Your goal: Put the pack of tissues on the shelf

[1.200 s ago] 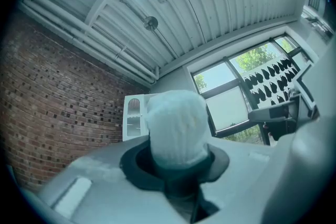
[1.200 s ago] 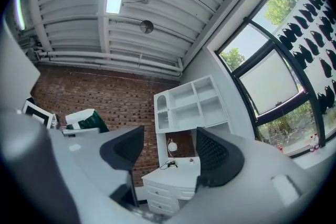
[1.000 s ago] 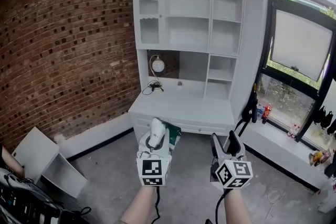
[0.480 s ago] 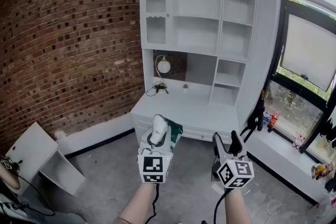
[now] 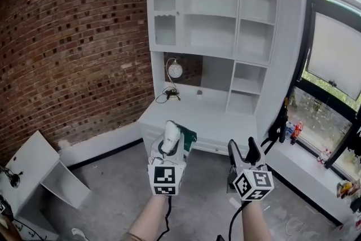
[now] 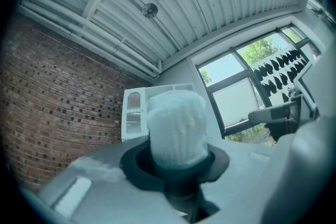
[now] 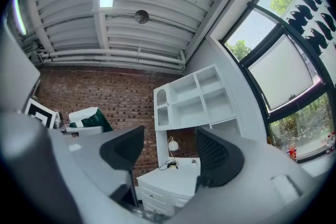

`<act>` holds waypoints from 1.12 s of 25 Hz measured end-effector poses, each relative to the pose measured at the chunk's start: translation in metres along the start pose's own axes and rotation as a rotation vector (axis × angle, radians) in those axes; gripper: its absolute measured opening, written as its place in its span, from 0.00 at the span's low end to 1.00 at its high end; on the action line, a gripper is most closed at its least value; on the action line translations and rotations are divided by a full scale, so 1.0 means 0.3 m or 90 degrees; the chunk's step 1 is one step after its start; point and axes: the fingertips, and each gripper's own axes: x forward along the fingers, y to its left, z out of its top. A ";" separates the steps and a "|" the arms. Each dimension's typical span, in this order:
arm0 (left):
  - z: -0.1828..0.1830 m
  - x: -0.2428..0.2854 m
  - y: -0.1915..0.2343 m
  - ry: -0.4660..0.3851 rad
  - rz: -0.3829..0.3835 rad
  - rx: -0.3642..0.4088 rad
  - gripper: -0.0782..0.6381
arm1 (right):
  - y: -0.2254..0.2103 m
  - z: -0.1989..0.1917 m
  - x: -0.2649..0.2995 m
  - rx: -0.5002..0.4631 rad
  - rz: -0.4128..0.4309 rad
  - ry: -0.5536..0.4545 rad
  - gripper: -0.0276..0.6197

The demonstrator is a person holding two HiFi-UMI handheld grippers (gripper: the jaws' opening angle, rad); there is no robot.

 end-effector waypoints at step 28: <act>-0.206 0.446 0.377 -0.003 -0.084 -0.013 0.25 | 0.112 -0.222 0.525 0.004 -0.081 0.002 0.51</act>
